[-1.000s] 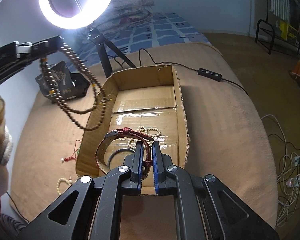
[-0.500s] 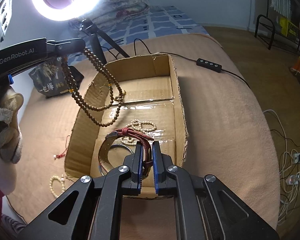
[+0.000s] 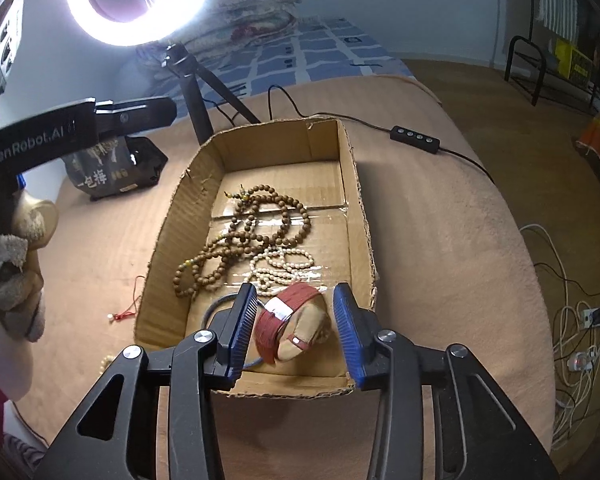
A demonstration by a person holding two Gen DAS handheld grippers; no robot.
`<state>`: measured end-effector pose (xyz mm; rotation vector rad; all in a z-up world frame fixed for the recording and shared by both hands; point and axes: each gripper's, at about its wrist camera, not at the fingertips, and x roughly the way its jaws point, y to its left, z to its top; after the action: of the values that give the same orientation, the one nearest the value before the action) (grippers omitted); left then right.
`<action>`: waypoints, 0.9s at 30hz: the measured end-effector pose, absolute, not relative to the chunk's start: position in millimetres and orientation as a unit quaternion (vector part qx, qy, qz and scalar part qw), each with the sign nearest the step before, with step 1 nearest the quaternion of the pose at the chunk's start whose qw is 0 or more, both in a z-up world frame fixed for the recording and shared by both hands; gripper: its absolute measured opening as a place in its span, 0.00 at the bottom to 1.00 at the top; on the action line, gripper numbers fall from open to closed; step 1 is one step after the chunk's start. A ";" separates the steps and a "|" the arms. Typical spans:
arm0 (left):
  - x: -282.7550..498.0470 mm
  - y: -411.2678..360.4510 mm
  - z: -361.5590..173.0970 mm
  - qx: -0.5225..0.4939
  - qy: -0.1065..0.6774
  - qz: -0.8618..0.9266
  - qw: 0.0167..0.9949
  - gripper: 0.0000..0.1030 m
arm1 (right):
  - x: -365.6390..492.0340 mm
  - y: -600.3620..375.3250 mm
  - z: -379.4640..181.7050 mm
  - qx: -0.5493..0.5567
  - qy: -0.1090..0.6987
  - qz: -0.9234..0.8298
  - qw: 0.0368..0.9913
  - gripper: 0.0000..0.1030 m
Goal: Organize jewelry
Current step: 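Open the left tool to drop the beads while the right tool releases the watch into the box, then withdraw both open tools from the box back over the table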
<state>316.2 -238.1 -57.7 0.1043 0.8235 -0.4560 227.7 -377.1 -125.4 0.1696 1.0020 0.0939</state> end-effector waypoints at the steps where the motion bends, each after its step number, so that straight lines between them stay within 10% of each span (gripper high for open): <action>1: 314.9 -237.3 -56.9 0.050 0.396 -0.219 0.890 0.46 | 226.9 -376.2 -124.4 0.081 0.479 0.045 0.873 0.37; 27: 239.8 -118.0 -20.9 0.038 0.372 -0.189 0.908 0.47 | 184.8 -335.7 -74.0 0.047 0.430 0.074 0.899 0.53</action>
<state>239.8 -118.0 -20.9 0.0792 0.7682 -0.3906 184.8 -335.7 -74.0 0.0979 0.8894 0.1530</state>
